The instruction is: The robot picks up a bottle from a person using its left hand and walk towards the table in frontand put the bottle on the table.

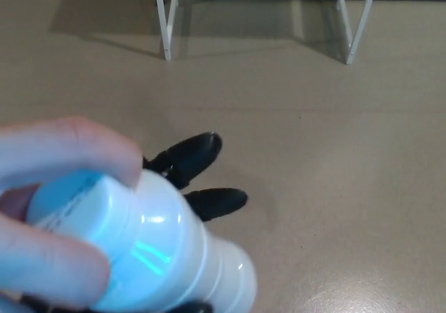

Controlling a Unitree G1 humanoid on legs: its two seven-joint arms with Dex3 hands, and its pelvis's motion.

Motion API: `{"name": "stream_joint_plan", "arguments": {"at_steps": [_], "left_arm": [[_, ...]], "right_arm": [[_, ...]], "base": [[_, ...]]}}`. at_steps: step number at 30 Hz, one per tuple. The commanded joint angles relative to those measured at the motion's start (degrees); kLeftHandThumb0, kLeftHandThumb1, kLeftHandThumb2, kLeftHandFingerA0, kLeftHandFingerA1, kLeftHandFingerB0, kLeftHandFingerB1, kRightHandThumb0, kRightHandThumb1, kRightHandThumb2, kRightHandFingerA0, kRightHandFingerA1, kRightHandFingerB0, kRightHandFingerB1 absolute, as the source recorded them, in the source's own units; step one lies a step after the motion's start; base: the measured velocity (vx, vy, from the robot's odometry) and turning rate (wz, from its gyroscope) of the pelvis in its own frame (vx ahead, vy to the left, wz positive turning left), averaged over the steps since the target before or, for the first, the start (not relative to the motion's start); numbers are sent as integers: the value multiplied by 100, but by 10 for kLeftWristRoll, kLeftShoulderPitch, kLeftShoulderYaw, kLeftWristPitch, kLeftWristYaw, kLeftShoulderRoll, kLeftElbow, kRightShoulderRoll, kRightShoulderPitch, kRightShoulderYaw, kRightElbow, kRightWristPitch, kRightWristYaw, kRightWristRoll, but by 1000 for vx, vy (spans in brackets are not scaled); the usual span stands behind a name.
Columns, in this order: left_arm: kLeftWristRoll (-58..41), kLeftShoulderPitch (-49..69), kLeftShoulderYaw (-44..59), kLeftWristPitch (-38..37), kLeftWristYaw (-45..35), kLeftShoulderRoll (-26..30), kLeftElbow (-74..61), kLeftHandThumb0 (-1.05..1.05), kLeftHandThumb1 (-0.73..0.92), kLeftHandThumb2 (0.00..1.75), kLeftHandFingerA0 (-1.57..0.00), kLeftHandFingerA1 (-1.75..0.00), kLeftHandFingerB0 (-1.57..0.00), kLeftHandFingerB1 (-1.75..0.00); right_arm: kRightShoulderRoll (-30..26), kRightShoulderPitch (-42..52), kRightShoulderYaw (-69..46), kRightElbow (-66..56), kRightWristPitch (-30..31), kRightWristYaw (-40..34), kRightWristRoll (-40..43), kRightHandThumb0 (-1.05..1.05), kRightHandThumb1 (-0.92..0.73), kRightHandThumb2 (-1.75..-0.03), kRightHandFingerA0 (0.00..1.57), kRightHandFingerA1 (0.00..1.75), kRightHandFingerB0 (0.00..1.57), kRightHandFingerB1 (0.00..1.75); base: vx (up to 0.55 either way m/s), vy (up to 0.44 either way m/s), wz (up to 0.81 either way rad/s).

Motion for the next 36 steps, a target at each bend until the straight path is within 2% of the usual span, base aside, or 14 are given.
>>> {"name": "stream_joint_plan", "arguments": {"at_steps": [1, 11, 17, 20, 23, 25, 30, 36], "left_arm": [[60, -10, -39, 100, 116, -33, 14, -11, 92, 77, -98, -163, -90, -102], [57, -17, -35, 128, 126, -30, 17, -13, 92, 76, -97, -158, -84, -102], [47, -48, -31, 152, 133, -42, 36, -10, 92, 76, -94, -139, -80, -100], [37, -60, -27, 162, 133, -48, 46, -10, 92, 78, -94, -136, -80, -99], [64, -81, -32, 167, 138, -52, 55, -8, 92, 79, -91, -141, -78, -103], [104, -103, -39, 173, 151, -50, 60, -8, 92, 76, -88, -152, -75, -108], [161, -137, -52, 147, 144, -45, 82, -3, 92, 79, -90, -153, -72, -114], [159, -174, -46, 166, 145, -58, 105, -5, 92, 76, -91, -154, -76, -114]], "right_arm": [[-18, -7, -2, 5, 1, -3, -5, -28, -78, -63, 64, 47, 50, 40], [-20, -7, -3, 6, 2, 0, -5, -29, -78, -63, 62, 47, 50, 41], [-21, -8, -3, 6, 2, 1, -5, -29, -77, -63, 60, 46, 49, 41], [-20, -9, -6, 6, 4, 3, -3, -28, -77, -62, 60, 45, 49, 40], [-23, -10, -1, 6, 2, 2, -8, -29, -77, -62, 60, 46, 49, 41], [-23, -11, 3, 6, 4, 0, -12, -29, -78, -63, 63, 46, 49, 40], [-22, -11, 1, 7, 6, 2, -10, -29, -78, -63, 63, 46, 50, 40], [-21, -12, -1, 7, 7, 0, -11, -30, -77, -63, 63, 47, 50, 40]], "base": [[0, 0, 0], [0, 0, 0], [0, 0, 0], [0, 0, 0], [0, 0, 0], [0, 0, 0], [0, 0, 0], [0, 0, 0]]}}
